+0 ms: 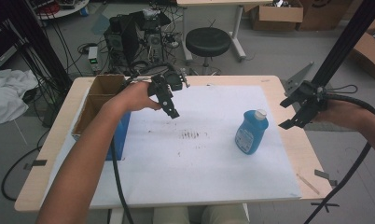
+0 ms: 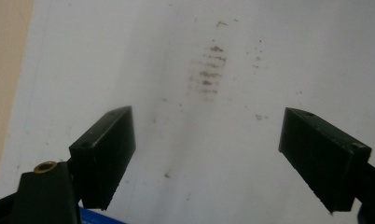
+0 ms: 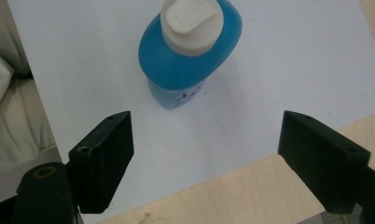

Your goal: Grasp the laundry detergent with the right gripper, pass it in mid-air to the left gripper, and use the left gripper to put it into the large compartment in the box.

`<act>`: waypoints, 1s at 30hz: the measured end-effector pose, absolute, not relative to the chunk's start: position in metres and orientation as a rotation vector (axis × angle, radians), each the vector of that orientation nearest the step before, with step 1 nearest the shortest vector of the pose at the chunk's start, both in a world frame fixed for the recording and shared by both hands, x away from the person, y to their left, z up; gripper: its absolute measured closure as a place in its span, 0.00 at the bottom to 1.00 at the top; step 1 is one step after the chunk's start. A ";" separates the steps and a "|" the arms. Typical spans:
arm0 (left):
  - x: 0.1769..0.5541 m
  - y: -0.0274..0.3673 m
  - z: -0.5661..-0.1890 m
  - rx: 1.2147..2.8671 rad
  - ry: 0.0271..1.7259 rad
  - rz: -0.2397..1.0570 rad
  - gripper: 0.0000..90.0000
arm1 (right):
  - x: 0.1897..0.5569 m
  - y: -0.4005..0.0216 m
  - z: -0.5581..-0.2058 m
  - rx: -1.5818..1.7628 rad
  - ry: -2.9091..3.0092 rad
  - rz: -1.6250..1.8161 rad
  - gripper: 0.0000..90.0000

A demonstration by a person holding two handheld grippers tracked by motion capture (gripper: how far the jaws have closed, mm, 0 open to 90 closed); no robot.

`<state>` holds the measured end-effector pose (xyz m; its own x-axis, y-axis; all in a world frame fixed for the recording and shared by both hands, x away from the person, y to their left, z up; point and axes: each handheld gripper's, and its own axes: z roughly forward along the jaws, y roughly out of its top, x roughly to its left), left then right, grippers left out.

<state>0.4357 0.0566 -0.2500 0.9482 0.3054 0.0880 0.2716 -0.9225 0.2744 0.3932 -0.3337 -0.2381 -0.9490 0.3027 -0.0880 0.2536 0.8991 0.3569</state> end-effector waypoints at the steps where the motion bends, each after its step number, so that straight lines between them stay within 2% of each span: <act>1: 0.435 0.057 -0.250 2.843 0.428 0.189 0.21 | 0.392 -0.334 -0.239 0.432 2.927 0.513 0.20; 21: 0.433 0.060 -0.252 2.847 0.439 0.183 0.21 | 0.376 -0.330 -0.267 0.641 2.918 0.499 0.21; 30: 0.434 0.060 -0.253 2.846 0.444 0.181 0.21 | 0.371 -0.335 -0.278 0.892 2.869 0.559 0.20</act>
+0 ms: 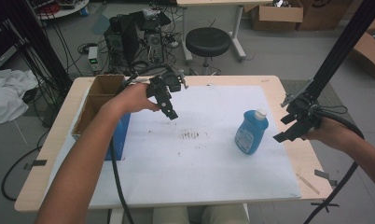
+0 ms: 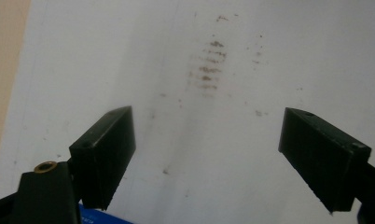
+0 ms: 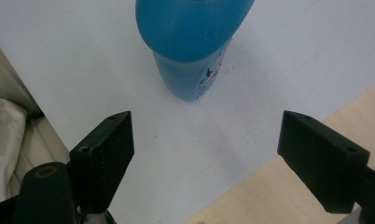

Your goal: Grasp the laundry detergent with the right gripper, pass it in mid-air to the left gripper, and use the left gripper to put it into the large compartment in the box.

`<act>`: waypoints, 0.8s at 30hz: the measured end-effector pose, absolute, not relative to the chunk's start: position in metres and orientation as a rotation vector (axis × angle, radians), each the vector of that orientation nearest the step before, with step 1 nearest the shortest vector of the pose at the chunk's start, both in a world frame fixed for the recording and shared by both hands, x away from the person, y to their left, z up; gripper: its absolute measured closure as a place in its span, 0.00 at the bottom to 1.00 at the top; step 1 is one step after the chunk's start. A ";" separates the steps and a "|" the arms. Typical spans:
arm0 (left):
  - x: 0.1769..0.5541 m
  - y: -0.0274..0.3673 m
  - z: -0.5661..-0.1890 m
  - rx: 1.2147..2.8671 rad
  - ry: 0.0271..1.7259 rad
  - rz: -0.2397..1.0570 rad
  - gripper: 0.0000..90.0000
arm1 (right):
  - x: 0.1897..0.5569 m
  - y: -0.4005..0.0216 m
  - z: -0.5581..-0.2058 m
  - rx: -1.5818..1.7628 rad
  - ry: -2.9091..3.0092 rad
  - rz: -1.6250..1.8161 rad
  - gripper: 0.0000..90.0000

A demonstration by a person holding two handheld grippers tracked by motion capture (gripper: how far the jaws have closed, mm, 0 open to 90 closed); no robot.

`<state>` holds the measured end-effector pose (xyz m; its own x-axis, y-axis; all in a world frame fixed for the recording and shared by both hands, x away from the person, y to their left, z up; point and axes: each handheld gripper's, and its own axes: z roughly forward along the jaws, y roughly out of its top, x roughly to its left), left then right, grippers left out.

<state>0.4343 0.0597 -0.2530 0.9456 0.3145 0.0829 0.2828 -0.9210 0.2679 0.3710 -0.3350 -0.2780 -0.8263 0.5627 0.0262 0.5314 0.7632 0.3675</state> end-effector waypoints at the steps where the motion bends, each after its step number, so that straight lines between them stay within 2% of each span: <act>1: 0.434 0.060 -0.253 2.844 0.444 0.183 0.21 | 0.370 -0.335 -0.278 0.910 2.862 0.568 0.20; 24: 0.437 0.061 -0.255 2.851 0.454 0.182 0.21 | 0.342 -0.331 -0.298 1.213 2.616 0.795 0.21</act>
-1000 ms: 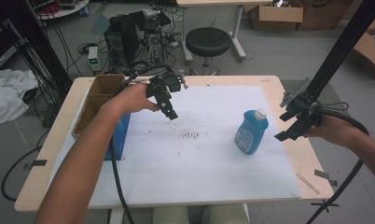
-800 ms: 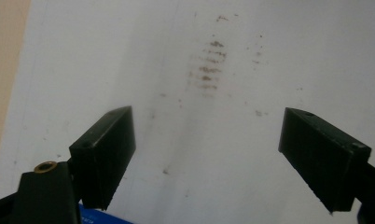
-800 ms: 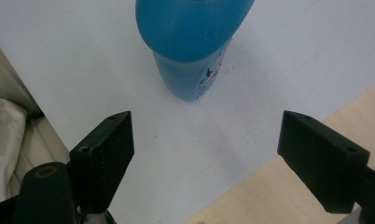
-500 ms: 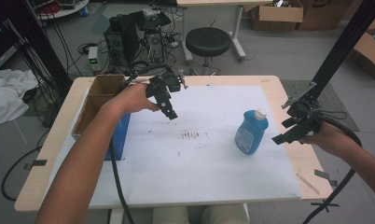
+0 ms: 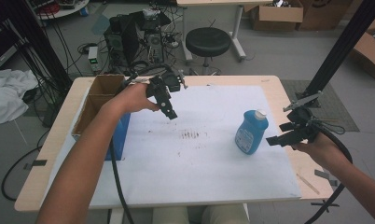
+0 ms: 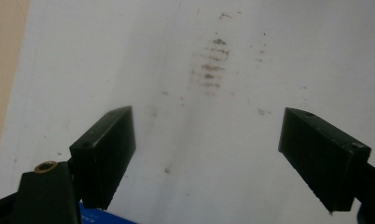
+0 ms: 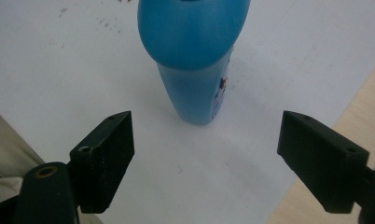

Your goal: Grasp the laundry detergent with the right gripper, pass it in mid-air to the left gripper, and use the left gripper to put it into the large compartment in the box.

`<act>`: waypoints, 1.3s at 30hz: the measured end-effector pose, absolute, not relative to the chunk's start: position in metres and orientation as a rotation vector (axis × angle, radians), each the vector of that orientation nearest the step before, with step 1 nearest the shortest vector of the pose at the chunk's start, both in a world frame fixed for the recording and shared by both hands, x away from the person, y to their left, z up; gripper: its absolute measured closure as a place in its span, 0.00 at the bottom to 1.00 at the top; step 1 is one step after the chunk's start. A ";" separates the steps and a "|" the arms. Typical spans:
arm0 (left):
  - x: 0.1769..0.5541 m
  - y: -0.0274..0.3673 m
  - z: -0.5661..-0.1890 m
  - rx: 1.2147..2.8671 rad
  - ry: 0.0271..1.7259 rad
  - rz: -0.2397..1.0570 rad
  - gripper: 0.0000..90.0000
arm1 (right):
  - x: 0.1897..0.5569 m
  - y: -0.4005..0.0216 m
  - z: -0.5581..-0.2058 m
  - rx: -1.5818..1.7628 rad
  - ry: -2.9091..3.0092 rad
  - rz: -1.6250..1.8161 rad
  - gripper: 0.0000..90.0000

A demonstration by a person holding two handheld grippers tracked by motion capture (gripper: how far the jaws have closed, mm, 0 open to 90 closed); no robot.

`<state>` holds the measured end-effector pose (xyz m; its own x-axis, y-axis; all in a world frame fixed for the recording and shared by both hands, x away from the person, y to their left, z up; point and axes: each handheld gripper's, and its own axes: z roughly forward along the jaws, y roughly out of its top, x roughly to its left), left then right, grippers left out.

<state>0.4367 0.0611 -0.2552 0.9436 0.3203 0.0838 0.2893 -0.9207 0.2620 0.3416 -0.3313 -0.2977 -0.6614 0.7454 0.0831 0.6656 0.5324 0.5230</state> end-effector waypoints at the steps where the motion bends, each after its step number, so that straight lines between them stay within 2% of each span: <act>1: 0.437 0.061 -0.255 2.851 0.454 0.182 0.21 | 0.341 -0.331 -0.298 1.225 2.605 0.803 0.21; 16: 0.436 0.062 -0.256 2.852 0.456 0.183 0.21 | 0.327 -0.326 -0.310 1.277 2.454 0.946 0.19; 39: 0.436 0.067 -0.255 2.852 0.466 0.190 0.21 | 0.311 -0.313 -0.350 1.302 2.213 1.162 0.18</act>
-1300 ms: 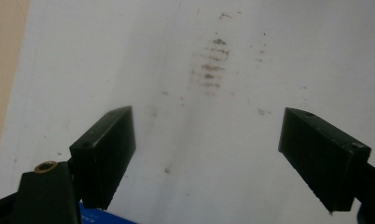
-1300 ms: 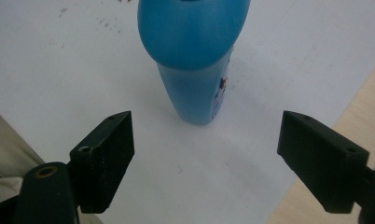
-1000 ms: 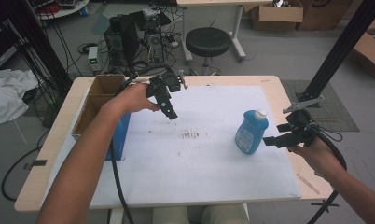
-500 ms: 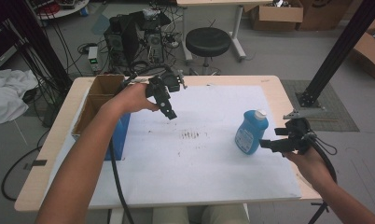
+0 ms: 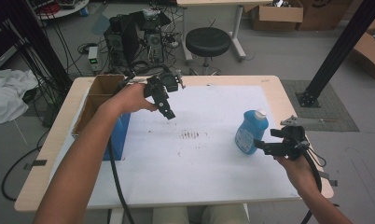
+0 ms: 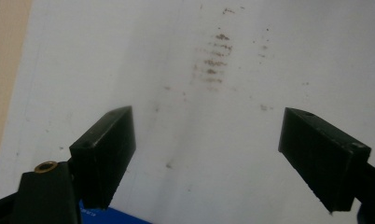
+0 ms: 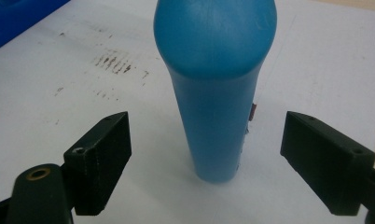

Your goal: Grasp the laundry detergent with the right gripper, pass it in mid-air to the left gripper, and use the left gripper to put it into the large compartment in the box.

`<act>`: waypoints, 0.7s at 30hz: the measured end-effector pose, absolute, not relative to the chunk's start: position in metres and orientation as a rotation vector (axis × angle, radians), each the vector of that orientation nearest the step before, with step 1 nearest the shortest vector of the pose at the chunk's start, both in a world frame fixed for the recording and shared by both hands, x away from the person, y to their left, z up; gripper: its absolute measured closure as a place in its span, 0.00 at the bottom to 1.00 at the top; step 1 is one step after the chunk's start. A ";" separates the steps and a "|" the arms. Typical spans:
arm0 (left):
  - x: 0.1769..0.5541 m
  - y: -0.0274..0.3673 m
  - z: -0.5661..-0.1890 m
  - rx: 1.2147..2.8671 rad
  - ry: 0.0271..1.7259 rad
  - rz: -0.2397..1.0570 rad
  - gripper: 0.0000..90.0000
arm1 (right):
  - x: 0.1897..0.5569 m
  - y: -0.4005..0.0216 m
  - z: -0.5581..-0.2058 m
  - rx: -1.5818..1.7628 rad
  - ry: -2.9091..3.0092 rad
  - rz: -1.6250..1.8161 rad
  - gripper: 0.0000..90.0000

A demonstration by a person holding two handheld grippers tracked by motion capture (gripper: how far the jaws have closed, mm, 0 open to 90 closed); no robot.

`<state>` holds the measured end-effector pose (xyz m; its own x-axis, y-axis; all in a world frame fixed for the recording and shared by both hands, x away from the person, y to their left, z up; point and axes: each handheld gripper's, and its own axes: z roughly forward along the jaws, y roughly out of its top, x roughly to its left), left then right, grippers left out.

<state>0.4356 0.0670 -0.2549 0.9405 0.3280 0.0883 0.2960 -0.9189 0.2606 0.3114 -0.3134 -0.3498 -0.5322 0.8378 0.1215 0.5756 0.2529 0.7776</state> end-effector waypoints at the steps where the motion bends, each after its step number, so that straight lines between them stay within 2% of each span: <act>1: 0.436 0.067 -0.255 2.851 0.466 0.191 0.21 | 0.311 -0.313 -0.354 1.309 2.198 1.169 0.18; 21: 0.437 0.069 -0.256 2.851 0.471 0.182 0.21 | 0.320 -0.304 -0.377 1.289 2.086 1.235 0.18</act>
<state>0.4368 0.0690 -0.2558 0.9400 0.3312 0.0825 0.3004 -0.9176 0.2604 0.3198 -0.3036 -0.3772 -0.4987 0.8594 0.1130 0.5122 0.1870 0.8383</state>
